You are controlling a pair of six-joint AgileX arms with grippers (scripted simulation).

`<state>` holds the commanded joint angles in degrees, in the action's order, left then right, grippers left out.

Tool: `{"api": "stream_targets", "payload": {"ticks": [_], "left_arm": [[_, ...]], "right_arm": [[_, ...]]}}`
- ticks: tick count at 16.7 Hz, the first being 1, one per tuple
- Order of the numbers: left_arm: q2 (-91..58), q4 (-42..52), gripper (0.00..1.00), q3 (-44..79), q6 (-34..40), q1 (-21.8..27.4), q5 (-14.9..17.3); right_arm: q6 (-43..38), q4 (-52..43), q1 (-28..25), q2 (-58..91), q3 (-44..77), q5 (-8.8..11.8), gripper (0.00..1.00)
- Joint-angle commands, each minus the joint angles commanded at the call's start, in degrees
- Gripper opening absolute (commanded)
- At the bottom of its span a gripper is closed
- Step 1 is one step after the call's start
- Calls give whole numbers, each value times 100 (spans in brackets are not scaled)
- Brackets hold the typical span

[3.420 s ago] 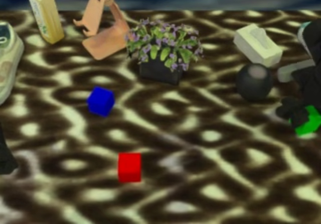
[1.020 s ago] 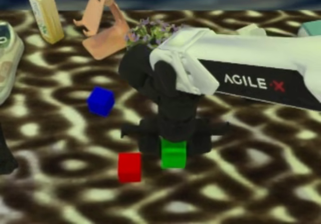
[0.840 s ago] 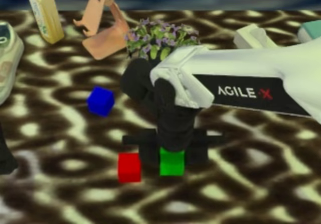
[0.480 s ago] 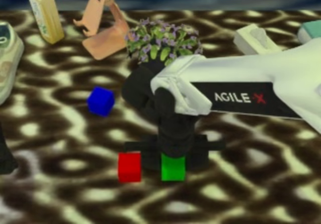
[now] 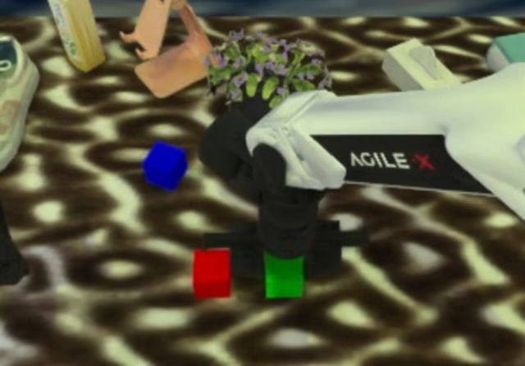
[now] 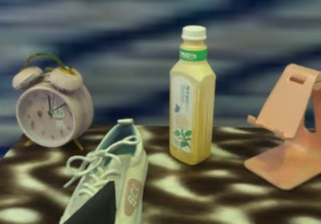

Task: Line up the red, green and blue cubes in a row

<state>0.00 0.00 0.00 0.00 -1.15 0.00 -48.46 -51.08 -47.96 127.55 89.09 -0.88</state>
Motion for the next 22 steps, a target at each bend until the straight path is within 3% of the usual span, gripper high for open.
{"api": "stream_targets", "payload": {"ticks": [5, 6, 15, 22], "left_arm": [[0, 0, 100, 0, 0, 0, 0], [0, 0, 100, 0, 0, 0, 0], [0, 0, 100, 0, 0, 0, 0], [0, 0, 100, 0, 0, 0, 0]], "right_arm": [[0, 0, 0, 0, 0, 0, 98], [0, 0, 0, 0, 0, 0, 100], [2, -20, 5, -8, 19, 1, 100], [-5, -1238, -49, -437, 770, 7, 100]]}}
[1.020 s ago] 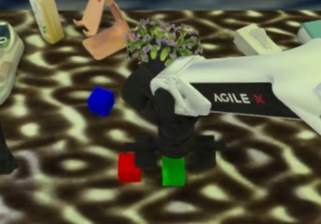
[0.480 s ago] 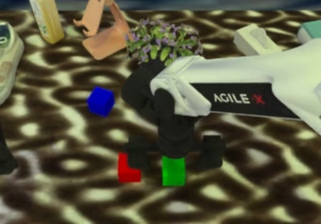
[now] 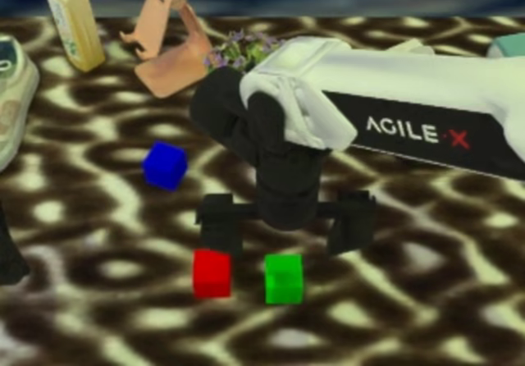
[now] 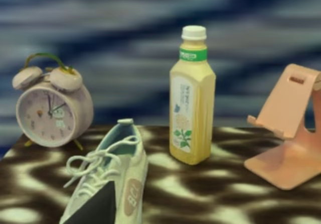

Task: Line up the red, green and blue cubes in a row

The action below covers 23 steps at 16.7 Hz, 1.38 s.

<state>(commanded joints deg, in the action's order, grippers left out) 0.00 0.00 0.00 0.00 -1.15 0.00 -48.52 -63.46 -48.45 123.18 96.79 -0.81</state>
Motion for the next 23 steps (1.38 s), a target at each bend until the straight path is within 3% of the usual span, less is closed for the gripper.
{"api": "stream_targets", "payload": {"ticks": [7, 11, 18, 23], "left_arm": [[-57, 38, 100, 55, -2, 14, 4], [-883, 555, 100, 863, -42, 175, 22], [-4597, 2452, 100, 4040, -189, 675, 11], [-8045, 4140, 100, 6611, -319, 1116, 18]], "right_arm": [[43, -71, 52, -105, 21, -24, 100], [488, 340, 378, -917, -624, -282, 100], [1911, 1860, 1686, -4426, -3182, -810, 100], [3116, 3276, 2898, -7625, -5748, -864, 100]]}}
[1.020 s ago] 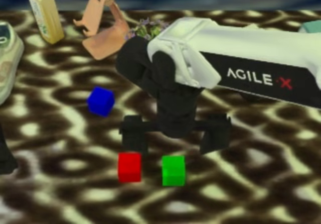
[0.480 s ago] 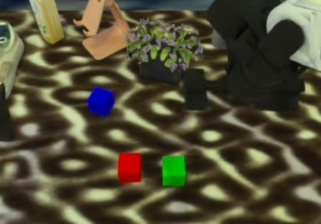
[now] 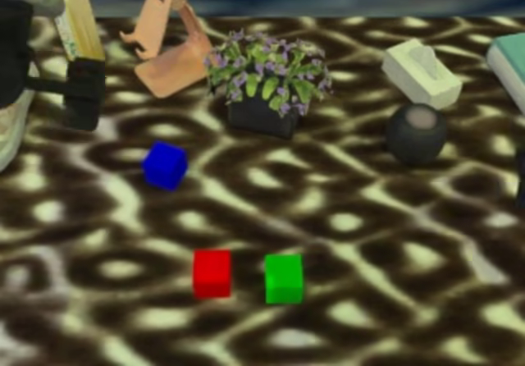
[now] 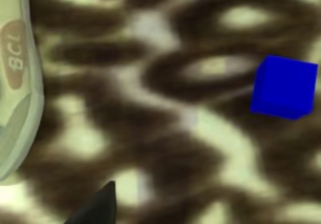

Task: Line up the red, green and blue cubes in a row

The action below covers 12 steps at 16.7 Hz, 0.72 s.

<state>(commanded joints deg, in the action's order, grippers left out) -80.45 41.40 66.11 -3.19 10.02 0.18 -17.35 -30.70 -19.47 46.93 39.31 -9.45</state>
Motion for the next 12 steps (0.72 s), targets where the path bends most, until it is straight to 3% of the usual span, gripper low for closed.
{"api": "stream_targets", "payload": {"ticks": [6, 12], "left_arm": [[-3211, 1694, 100, 2700, -135, 475, 16], [-5114, 2632, 100, 4444, -216, 762, 11]], "right_arm": [[1111, 1635, 1162, -2914, -2516, 358, 100], [1679, 2892, 1814, -4452, -3794, 858, 100]]}}
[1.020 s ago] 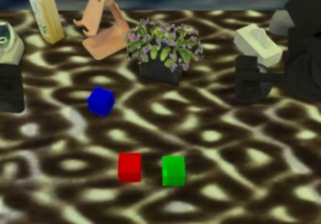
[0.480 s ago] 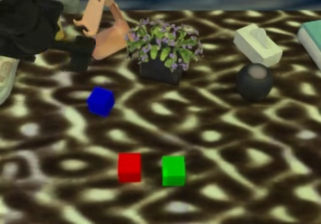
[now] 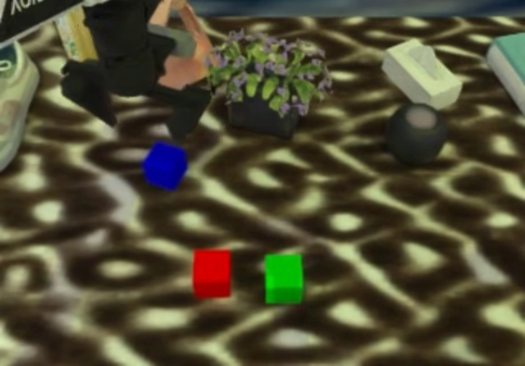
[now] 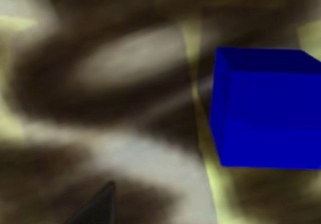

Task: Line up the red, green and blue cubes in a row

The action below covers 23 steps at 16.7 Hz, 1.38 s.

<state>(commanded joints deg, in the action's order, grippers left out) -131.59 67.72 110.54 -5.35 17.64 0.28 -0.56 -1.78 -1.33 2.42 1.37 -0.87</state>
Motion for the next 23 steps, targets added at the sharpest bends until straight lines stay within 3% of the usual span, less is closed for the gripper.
{"api": "stream_targets", "payload": {"ticks": [8, 15, 20, 23], "left_arm": [[-239, 89, 100, 206, -12, 9, -2], [-683, -1196, 100, -599, -22, 29, 3], [-763, -1350, 100, -710, -22, 31, 4], [-763, -1350, 77, -710, -22, 31, 4]], "right_arm": [[56, 178, 76, -242, -137, 87, 100], [56, 178, 76, -242, -137, 87, 100], [56, 178, 76, -242, -137, 87, 100], [56, 178, 76, -242, -137, 87, 100]]}}
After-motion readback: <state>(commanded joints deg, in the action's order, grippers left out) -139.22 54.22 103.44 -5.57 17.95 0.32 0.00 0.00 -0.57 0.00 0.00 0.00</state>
